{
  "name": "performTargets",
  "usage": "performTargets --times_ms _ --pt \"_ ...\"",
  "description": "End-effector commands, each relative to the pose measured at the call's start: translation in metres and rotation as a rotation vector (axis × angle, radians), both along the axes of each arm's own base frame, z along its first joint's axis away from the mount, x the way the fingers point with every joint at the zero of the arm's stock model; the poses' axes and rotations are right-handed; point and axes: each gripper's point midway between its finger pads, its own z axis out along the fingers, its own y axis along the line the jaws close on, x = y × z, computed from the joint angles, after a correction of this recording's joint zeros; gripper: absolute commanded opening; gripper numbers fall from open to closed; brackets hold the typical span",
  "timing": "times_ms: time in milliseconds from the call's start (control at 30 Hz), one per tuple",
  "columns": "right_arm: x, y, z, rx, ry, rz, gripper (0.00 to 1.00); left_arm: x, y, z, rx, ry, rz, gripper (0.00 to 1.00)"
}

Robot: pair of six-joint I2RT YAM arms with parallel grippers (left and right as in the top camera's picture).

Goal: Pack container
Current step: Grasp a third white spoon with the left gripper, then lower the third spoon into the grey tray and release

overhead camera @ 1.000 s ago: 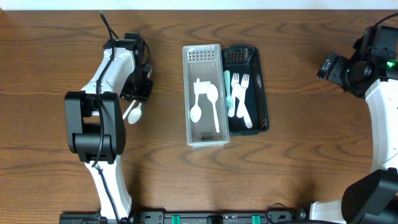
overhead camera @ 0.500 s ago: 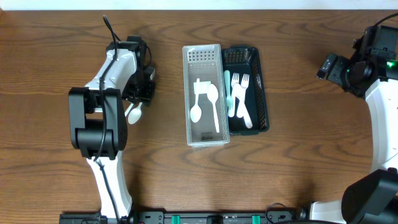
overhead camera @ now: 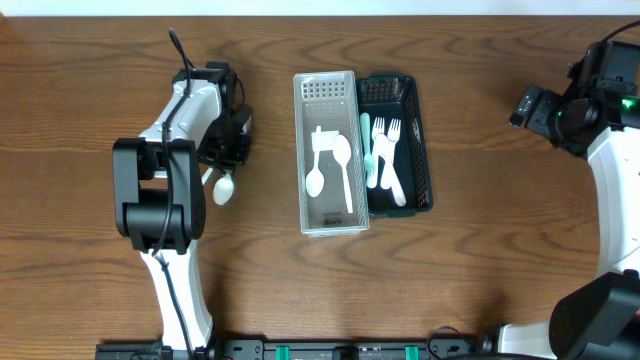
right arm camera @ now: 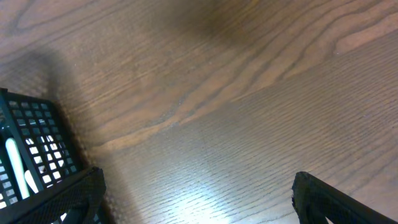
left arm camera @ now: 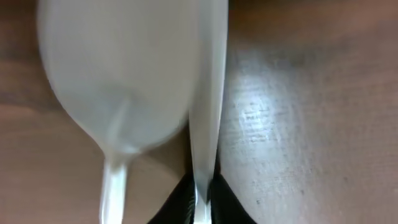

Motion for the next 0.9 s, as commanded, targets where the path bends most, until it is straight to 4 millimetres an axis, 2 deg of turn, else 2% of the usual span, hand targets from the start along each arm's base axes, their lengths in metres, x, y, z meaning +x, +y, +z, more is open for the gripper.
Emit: performTargets --times_ms 0,133,267,467,600,700,767,867 --pt "-0.001 -0.002 0.0 0.002 0.001 -0.009 0.99 -0.015 -0.011 -0.001 -0.014 0.066 0.002 0.06" --pt "-0.001 -0.002 0.0 0.002 0.0 -0.009 0.99 -0.024 -0.027 0.028 0.0 0.082 -0.006 0.06" --pt "-0.001 -0.002 0.0 0.002 0.0 -0.009 0.99 -0.026 -0.051 0.071 -0.002 0.012 -0.034 0.06" --pt "-0.001 -0.002 0.0 0.002 0.0 -0.009 0.99 -0.029 -0.103 0.15 -0.067 -0.25 -0.074 0.06" --pt "-0.001 -0.002 0.0 0.002 0.0 -0.009 0.99 -0.023 -0.144 0.191 -0.155 -0.444 -0.097 0.06" --pt "-0.001 -0.002 0.0 0.002 0.001 -0.009 0.99 -0.017 -0.175 0.201 -0.209 -0.527 -0.137 0.06" --pt "-0.001 -0.002 0.0 0.003 0.002 -0.009 0.99 -0.011 -0.192 0.194 -0.229 -0.55 -0.164 0.06" --pt "-0.002 -0.002 -0.001 0.004 0.007 -0.009 0.99 -0.005 -0.203 0.171 -0.222 -0.532 -0.173 0.07"
